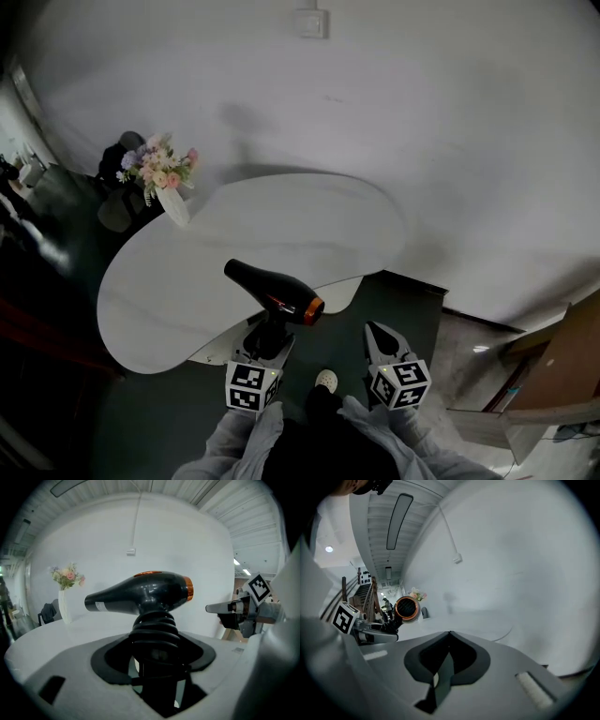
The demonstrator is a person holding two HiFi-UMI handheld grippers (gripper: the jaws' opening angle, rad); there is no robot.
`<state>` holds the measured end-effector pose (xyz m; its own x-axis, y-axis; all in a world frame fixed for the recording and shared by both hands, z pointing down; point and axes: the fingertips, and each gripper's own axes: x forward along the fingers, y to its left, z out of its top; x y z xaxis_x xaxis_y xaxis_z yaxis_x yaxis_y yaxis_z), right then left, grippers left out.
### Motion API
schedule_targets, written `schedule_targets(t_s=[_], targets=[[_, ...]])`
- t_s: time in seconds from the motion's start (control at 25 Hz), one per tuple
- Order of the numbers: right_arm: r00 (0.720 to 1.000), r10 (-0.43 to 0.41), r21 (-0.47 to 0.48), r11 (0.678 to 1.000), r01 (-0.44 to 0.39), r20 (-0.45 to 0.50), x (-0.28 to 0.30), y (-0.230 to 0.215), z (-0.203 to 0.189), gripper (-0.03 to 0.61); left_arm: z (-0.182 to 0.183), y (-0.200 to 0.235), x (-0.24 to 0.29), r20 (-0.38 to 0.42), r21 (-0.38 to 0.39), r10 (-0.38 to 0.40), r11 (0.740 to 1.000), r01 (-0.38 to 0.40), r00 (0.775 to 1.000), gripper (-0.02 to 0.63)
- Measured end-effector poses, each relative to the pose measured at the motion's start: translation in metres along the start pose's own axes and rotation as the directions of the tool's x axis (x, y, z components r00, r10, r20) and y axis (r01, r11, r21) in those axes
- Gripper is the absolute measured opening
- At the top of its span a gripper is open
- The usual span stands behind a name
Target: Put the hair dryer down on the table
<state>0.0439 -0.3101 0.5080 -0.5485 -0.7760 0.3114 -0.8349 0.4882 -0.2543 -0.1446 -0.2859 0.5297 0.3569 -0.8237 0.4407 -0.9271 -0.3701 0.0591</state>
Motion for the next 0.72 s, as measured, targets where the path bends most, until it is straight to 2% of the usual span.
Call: schedule_targets(t_s=[0.28,0.52,0.72], targets=[[0.998,0.055,-0.023,0.998,-0.055,-0.01,0.065,-0.031,0.025,0.009,0.026,0.022,0.062,0.012,-0.019,0.024,1.0,-0.023,1.0,0.295],[0.995,0.083,0.01,0.997,-0.082,-0.055,0.085,-0.036,0.018,0.009,0.02,0.03,0.075,-0.051,-0.04,0.033,0.999,-0.035,0.998,0.295],[0.995,0.084,0.038,0.996,-0.081,-0.062,0.105,-0.043,0.018,0.009,0.026,0.049,0.09,-0.081,-0.016,0.045,0.999,-0.046,0.996,0.295]])
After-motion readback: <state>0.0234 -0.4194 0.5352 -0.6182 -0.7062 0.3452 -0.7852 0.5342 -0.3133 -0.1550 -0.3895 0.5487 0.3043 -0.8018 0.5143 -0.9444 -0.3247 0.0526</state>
